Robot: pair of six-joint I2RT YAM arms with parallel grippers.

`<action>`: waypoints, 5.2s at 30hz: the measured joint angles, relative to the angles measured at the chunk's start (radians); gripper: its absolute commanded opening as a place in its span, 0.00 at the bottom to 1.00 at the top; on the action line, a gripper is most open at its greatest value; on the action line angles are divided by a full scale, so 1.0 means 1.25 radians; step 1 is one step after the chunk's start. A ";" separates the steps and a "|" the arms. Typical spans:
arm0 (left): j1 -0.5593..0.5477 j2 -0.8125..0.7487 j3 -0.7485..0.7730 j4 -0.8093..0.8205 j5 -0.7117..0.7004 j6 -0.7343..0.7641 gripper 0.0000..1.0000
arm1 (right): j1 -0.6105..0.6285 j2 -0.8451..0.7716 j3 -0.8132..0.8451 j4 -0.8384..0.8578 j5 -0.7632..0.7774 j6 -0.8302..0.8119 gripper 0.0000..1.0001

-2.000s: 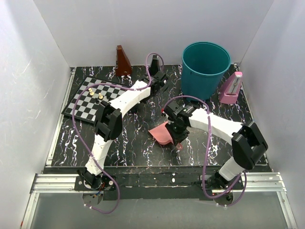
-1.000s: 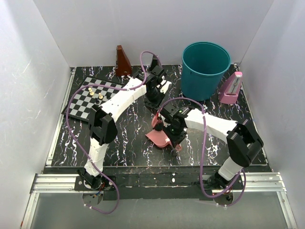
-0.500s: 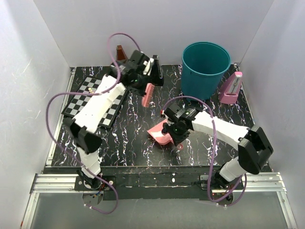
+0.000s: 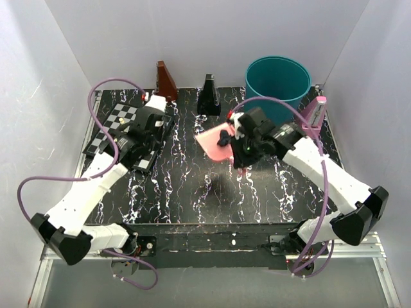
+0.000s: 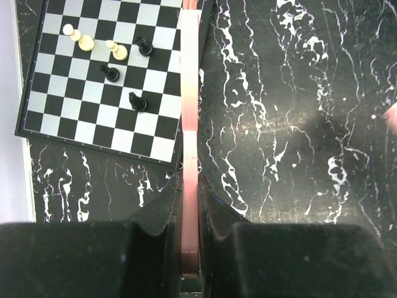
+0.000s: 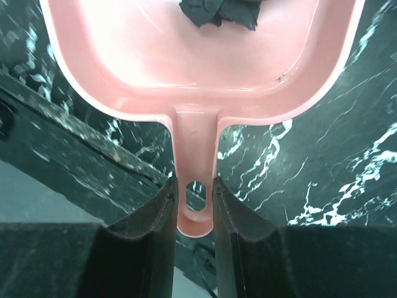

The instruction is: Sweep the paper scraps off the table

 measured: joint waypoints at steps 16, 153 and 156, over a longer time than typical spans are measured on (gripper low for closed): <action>0.000 -0.158 -0.284 0.184 0.046 0.039 0.00 | -0.288 0.238 0.622 -0.200 -0.087 0.021 0.01; 0.000 -0.151 -0.344 0.251 0.201 0.043 0.00 | -0.159 0.236 0.023 0.271 0.013 -0.024 0.51; 0.000 -0.148 -0.344 0.251 0.205 0.043 0.00 | -0.147 0.117 -0.082 0.321 0.038 -0.032 0.51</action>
